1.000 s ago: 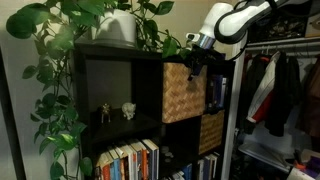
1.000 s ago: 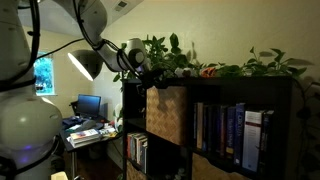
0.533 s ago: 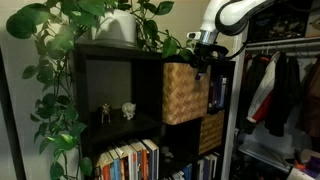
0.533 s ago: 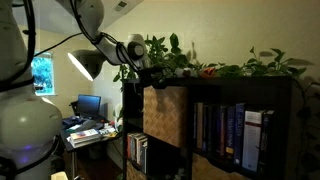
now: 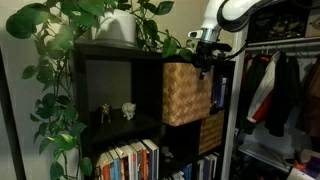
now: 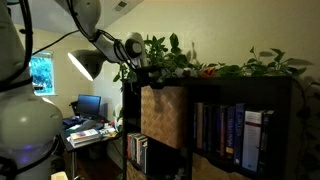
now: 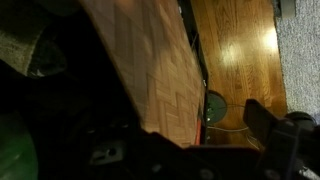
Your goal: Open the top drawer, put the objects on top of the cabinet in the drawer, then close it
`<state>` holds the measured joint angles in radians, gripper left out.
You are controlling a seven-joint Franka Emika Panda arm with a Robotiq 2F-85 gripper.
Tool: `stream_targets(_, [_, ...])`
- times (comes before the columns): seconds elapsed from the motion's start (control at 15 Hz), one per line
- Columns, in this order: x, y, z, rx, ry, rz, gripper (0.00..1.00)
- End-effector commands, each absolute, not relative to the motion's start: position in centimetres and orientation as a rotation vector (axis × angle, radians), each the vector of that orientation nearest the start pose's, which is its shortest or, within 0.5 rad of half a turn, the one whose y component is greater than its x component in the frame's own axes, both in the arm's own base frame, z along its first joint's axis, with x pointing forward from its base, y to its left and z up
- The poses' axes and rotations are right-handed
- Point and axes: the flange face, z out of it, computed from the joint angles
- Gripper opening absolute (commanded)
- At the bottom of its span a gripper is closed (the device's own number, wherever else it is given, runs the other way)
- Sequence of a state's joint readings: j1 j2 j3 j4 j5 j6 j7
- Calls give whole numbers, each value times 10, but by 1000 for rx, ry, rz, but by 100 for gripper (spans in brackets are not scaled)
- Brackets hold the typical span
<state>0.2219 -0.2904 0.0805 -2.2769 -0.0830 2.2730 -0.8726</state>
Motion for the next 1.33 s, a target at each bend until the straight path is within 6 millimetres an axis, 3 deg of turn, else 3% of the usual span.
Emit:
stream_targets(0.0, [455, 148, 513, -2706, -1864, -410, 100])
stream_targets(0.27, [465, 139, 536, -2822, -1715, -498, 100])
stream_targets(0.67, [471, 124, 589, -2985, -1525, -620, 100])
stream_targets(1.0, [480, 95, 623, -3142, -1288, -725, 100])
stream_targets(1.27, [490, 66, 633, -3261, -1087, -796, 100])
